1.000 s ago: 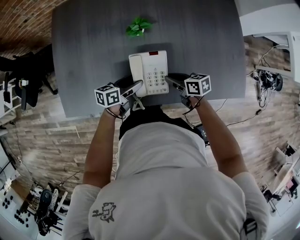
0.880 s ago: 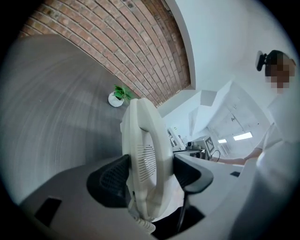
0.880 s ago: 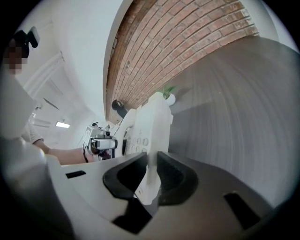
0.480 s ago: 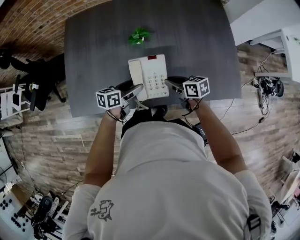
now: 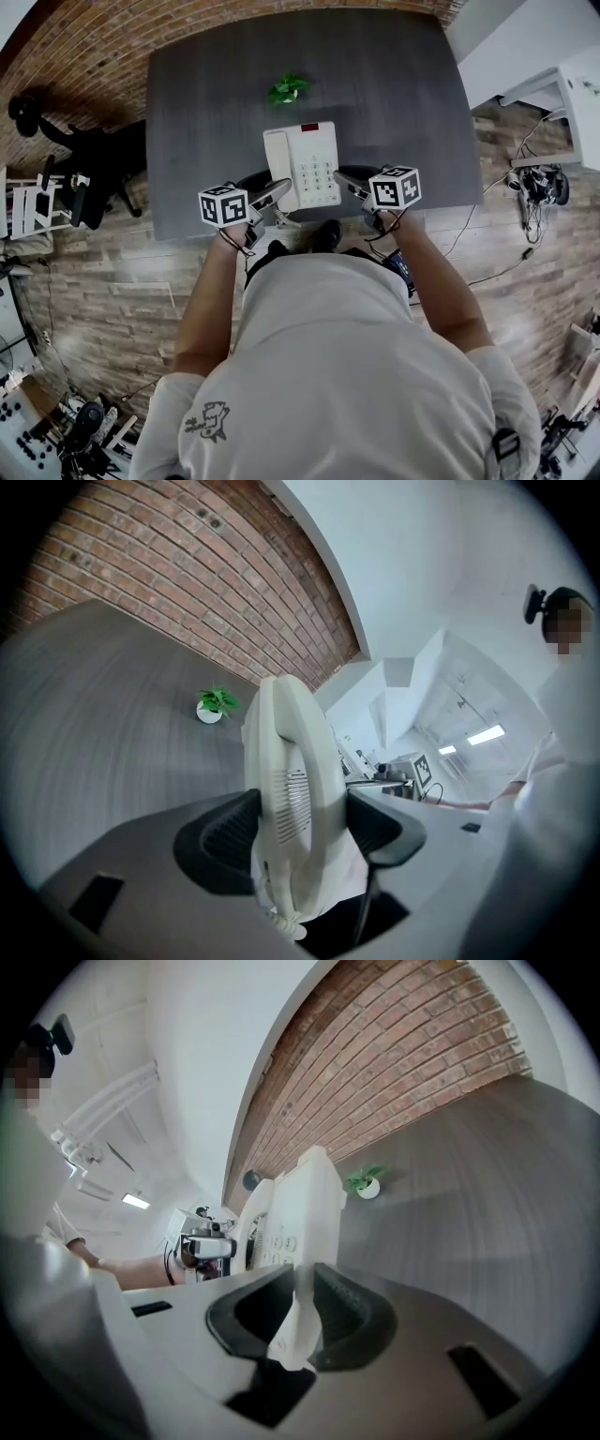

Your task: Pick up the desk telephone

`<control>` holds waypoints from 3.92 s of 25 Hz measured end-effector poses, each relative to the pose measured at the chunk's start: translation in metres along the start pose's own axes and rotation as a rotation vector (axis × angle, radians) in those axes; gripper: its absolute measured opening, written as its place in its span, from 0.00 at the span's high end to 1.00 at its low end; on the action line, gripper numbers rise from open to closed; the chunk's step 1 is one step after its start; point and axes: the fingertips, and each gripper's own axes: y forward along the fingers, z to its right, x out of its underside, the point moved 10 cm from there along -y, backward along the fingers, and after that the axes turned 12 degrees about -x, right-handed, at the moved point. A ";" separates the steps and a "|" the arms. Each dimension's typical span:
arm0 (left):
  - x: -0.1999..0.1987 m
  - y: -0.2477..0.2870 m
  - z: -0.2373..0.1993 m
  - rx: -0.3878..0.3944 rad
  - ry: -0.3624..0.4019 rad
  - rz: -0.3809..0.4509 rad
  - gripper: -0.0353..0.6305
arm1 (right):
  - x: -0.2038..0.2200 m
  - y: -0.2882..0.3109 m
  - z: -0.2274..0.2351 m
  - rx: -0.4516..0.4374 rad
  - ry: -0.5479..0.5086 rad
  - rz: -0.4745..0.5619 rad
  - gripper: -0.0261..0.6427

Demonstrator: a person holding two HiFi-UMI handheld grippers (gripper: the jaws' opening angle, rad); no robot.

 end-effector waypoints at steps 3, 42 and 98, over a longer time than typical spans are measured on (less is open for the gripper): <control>0.007 -0.019 -0.009 0.012 -0.002 0.003 0.48 | 0.010 0.013 -0.018 0.011 0.000 0.011 0.85; 0.080 -0.177 -0.058 0.138 0.092 -0.078 0.49 | 0.135 0.096 -0.182 0.138 0.044 0.147 0.86; 0.222 -0.150 0.162 -0.005 0.115 0.042 0.49 | 0.238 -0.117 -0.201 0.042 -0.071 0.113 0.85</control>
